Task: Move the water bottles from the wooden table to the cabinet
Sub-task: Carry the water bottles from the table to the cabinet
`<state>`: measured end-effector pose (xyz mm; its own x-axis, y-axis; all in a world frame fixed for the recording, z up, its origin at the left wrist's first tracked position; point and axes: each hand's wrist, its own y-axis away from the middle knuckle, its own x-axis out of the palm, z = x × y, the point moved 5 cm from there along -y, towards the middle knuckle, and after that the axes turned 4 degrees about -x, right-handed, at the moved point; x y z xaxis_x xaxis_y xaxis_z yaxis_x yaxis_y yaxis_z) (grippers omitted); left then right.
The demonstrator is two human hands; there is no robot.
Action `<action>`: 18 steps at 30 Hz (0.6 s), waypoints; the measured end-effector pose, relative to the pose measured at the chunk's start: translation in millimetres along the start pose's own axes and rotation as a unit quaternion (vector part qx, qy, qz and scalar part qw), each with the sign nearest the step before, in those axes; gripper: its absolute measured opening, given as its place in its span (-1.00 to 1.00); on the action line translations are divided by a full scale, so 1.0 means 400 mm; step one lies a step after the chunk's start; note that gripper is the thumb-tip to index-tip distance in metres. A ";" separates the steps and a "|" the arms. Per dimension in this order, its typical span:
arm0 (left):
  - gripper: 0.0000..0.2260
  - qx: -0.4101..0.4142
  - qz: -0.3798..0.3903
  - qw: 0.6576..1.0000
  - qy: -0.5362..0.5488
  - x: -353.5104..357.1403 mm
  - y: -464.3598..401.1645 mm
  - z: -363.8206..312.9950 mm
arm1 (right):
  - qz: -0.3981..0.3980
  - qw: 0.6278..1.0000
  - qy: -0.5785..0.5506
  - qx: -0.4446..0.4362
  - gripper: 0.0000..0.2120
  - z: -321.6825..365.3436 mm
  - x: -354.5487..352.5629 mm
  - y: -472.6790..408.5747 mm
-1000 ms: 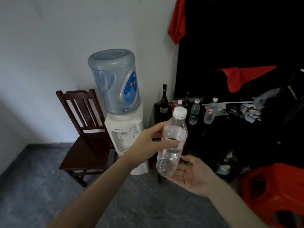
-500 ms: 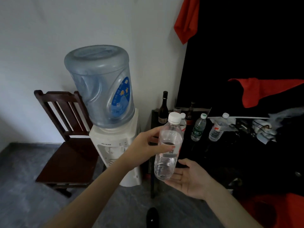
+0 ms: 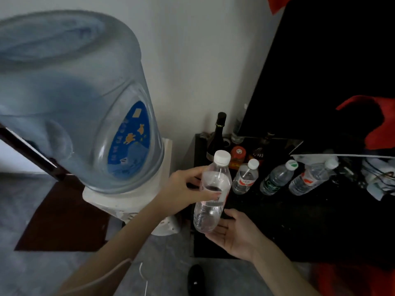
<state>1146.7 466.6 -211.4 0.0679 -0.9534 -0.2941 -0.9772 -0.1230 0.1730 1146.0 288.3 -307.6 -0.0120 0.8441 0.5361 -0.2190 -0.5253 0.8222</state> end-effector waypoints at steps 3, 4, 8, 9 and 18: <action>-0.43 -0.015 0.001 1.000 -0.004 -0.004 -0.070 0.061 | -0.008 1.000 -0.022 0.009 -0.54 0.025 -0.008 -0.072; -0.44 -0.022 -0.001 1.000 -0.007 -0.004 -0.093 0.083 | -0.014 0.999 -0.028 0.012 -0.55 0.036 -0.014 -0.097; -0.50 -0.048 -0.013 0.999 0.017 0.001 -0.173 0.163 | -0.050 0.996 -0.068 0.002 -0.57 0.095 -0.043 -0.186; -0.51 -0.050 -0.016 0.998 0.023 0.001 -0.191 0.178 | -0.059 0.995 -0.082 -0.005 -0.58 0.113 -0.051 -0.208; -0.42 -0.048 0.018 0.998 0.020 0.043 -0.316 0.272 | -0.126 0.986 -0.107 -0.033 -0.62 0.216 -0.080 -0.379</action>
<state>1249.3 495.8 -340.6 0.0425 -0.9675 -0.2492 -0.9556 -0.1121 0.2726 1263.7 331.6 -432.7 0.2546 0.9011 0.3510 -0.2513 -0.2889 0.9238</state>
